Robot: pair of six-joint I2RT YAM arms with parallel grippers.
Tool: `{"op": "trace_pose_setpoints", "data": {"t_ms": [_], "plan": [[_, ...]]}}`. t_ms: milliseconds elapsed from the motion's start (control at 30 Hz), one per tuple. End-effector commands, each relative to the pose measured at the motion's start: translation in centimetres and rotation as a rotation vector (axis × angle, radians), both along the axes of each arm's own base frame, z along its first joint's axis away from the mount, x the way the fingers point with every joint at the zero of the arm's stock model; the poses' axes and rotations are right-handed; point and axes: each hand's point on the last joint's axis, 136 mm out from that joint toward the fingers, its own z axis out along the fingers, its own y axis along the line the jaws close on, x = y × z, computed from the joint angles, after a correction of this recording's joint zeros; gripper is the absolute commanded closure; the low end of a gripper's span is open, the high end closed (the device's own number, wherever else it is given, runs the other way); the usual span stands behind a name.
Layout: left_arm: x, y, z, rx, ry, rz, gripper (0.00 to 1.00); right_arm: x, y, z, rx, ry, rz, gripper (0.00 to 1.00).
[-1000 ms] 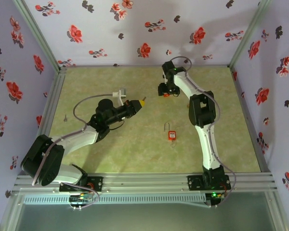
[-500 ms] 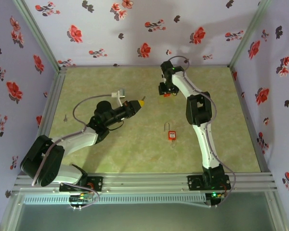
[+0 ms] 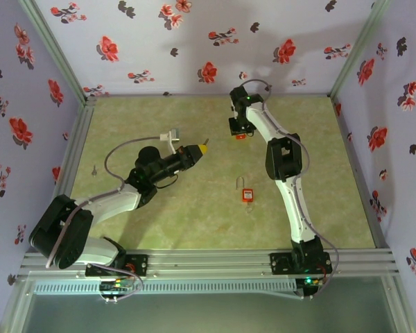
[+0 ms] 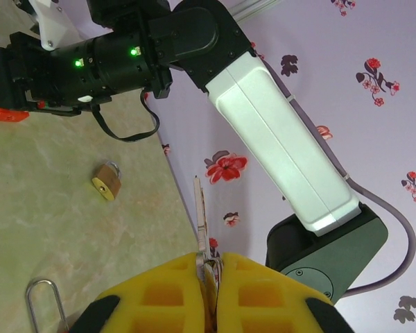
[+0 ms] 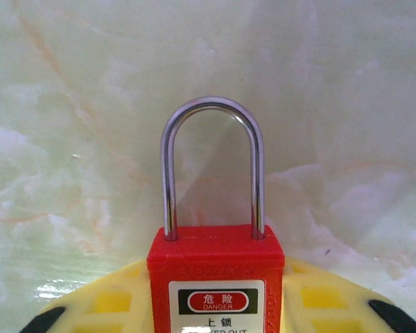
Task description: Unlock with the key
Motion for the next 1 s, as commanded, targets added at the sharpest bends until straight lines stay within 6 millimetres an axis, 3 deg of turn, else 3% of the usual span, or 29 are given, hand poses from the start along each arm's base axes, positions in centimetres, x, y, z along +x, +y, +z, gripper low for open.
{"op": "trace_pose_setpoints", "data": {"t_ms": [0, 67, 200, 300, 500, 633, 800, 967], "plan": [[0.3, 0.4, 2.1, -0.014, -0.115, 0.038, 1.0, -2.1, -0.8, -0.8, -0.034, 0.087, -0.033, 0.77], [0.6, 0.1, 2.7, -0.009, -0.156, 0.052, 1.0, -2.7, -0.6, 0.0, -0.011, 0.099, -0.071, 0.84], [1.1, -1.0, 4.2, -0.012, -0.269, 0.07, 1.0, -3.8, -0.2, 3.7, 0.078, 0.073, -0.159, 0.92], [1.7, -1.8, 6.1, -0.034, -0.366, 0.103, 1.0, -4.6, 0.6, 8.5, 0.19, 0.014, -0.219, 0.94], [2.7, -4.3, 9.4, -0.064, -0.472, 0.116, 1.0, -6.5, 1.2, 20.0, 0.407, -0.128, -0.309, 0.95], [3.3, -5.3, 10.3, -0.069, -0.501, 0.157, 1.0, -8.1, 1.3, 27.1, 0.562, -0.229, -0.374, 0.95], [3.7, -6.1, 10.2, -0.056, -0.508, 0.171, 1.0, -10.3, 1.1, 31.4, 0.694, -0.289, -0.441, 0.97], [3.7, -6.7, 9.2, -0.014, -0.491, 0.167, 1.0, -11.9, 1.8, 33.3, 0.76, -0.284, -0.449, 0.97]]}}
